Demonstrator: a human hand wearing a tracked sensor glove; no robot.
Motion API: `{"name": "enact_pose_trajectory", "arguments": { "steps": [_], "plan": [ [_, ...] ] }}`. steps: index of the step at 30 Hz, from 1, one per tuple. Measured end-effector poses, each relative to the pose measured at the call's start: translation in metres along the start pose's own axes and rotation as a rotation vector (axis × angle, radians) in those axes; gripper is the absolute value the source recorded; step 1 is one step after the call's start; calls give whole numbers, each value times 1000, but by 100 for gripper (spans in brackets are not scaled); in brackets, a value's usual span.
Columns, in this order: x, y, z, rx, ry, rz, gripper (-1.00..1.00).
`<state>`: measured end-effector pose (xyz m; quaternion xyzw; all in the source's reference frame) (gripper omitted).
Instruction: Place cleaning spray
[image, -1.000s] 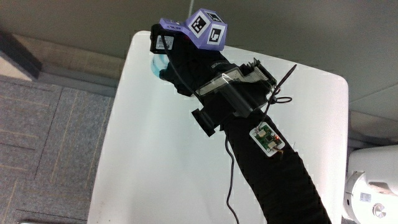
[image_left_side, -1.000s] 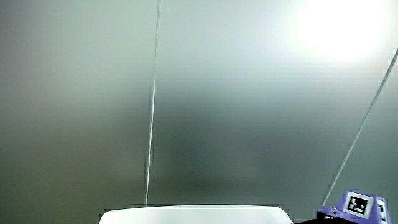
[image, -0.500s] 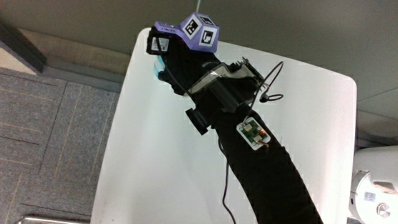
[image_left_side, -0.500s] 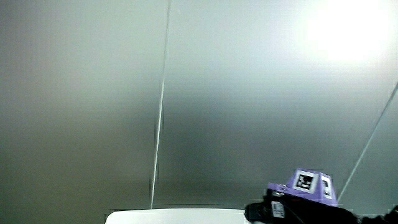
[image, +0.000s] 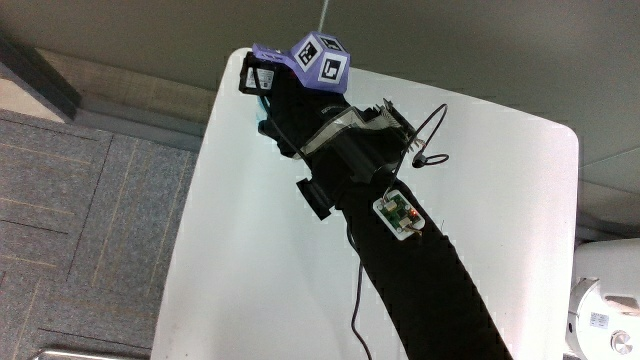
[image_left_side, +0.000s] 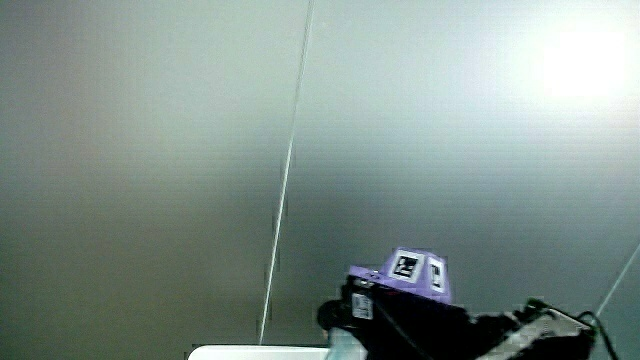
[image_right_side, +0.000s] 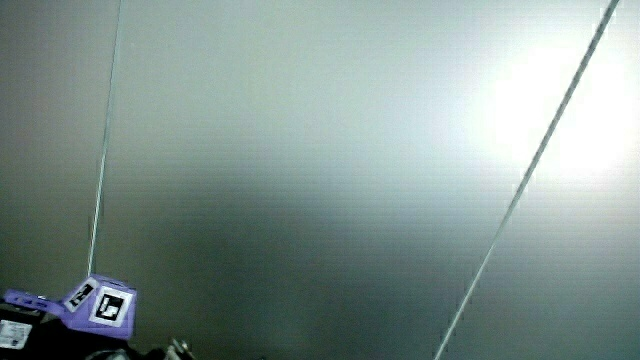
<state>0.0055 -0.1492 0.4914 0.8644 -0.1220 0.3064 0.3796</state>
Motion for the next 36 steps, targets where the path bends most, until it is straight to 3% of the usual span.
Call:
{"name": "enact_pose_trajectory", "arguments": {
  "steps": [11,21,22,29,36],
  "plan": [
    [13,-5,5,3,46,-3,-19],
    [29,-4,-2,50,77,0,-43],
    [34,1,-3,54,66,-22,-45],
    [36,-1,-6,46,65,-25,-62],
    [40,1,-8,63,6,-32,-79]
  ]
}}
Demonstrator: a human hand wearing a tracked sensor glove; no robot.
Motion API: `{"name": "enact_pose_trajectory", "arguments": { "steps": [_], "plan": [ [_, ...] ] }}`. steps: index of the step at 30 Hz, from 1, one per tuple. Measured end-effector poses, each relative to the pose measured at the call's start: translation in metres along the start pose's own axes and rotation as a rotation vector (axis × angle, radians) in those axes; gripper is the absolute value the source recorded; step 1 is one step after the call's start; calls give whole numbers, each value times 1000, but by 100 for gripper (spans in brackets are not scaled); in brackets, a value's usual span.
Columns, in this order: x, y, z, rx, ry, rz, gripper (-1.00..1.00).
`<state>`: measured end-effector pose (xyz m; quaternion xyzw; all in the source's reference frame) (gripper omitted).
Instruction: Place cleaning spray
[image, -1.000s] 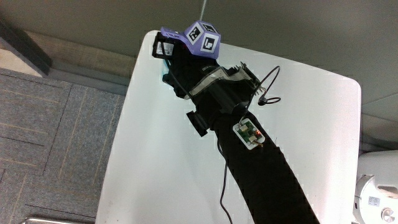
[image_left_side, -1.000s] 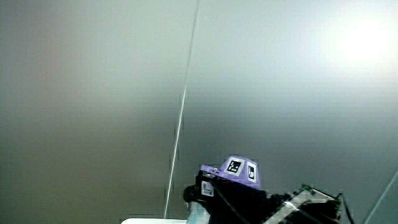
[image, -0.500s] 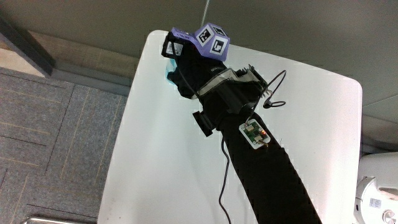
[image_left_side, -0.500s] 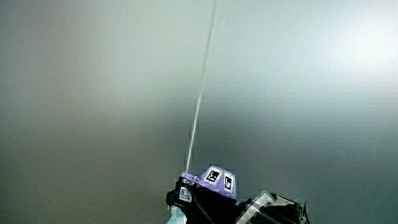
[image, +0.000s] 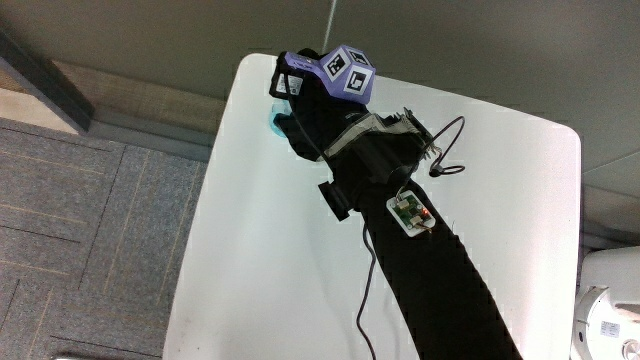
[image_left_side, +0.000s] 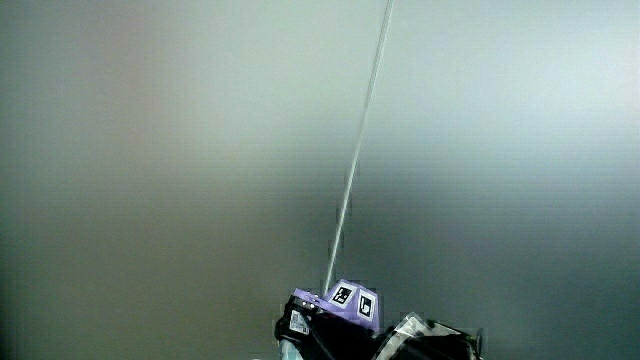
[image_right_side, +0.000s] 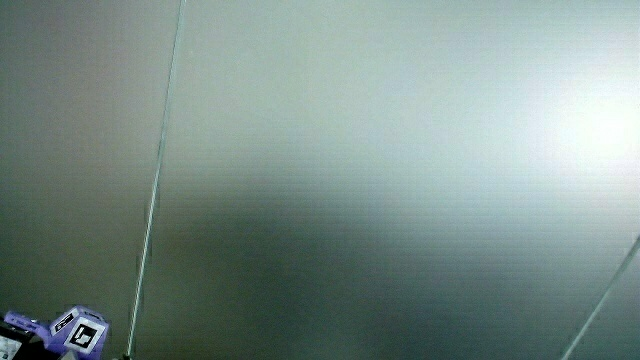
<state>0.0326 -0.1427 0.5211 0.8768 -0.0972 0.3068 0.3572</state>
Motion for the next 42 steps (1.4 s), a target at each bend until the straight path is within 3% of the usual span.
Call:
{"name": "enact_pose_trajectory", "arguments": {
  "steps": [9,19,42],
  "plan": [
    [1,-2,-1,27,-24,13,-100],
    [0,-6,-2,80,-37,51,-100],
    [13,-5,-1,94,-9,30,-100]
  ]
}}
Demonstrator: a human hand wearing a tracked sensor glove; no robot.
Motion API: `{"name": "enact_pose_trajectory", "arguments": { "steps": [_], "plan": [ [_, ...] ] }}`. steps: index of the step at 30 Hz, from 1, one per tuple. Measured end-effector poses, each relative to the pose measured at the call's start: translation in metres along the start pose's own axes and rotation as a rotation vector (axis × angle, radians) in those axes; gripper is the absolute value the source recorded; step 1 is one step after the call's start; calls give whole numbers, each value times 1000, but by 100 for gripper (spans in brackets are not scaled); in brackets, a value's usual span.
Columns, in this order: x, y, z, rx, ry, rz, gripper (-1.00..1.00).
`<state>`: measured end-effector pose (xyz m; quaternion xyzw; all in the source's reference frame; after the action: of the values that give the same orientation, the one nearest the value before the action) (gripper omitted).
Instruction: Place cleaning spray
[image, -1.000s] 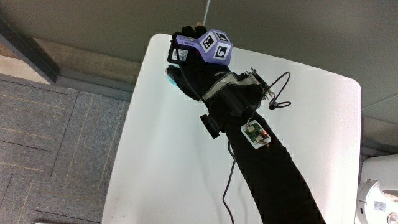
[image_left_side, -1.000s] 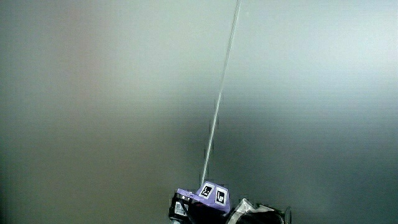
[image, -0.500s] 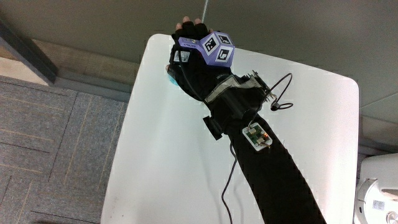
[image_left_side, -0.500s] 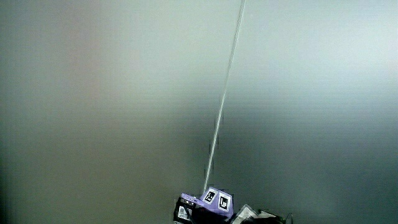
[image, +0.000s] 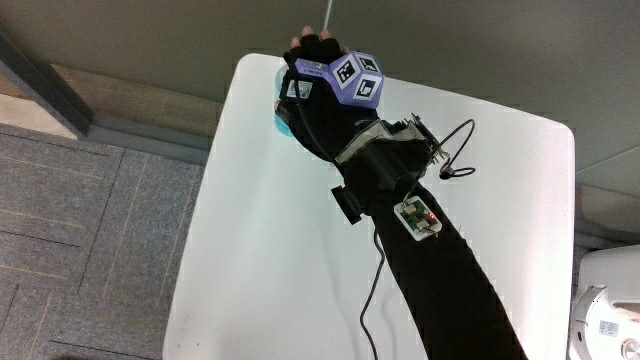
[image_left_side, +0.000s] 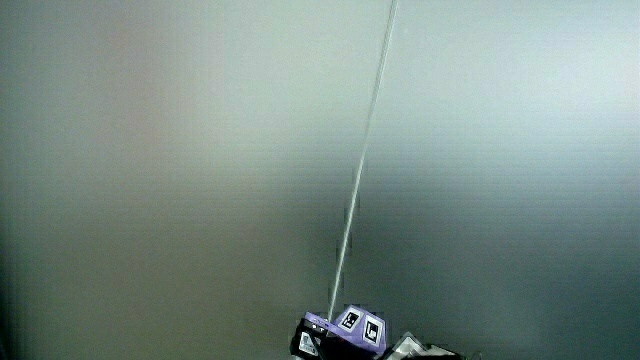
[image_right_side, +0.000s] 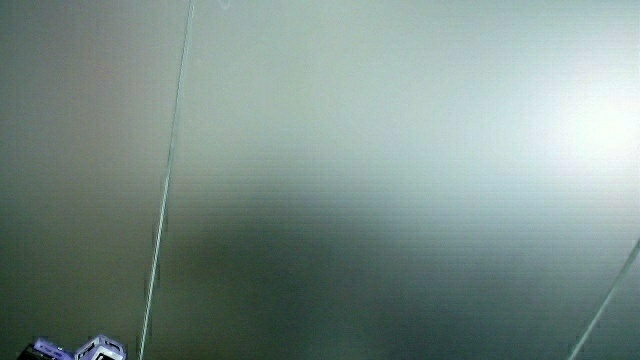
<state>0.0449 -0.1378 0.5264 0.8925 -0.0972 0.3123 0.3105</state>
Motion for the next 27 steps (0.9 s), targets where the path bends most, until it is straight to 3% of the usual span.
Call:
{"name": "enact_pose_trajectory", "arguments": {
  "steps": [10,11,14,27],
  "plan": [
    [5,1,1,6,6,-13,-100],
    [2,-2,3,2,15,11,-100],
    [7,-1,2,-2,16,-12,-100],
    [0,-15,9,42,19,63,-100]
  ]
}}
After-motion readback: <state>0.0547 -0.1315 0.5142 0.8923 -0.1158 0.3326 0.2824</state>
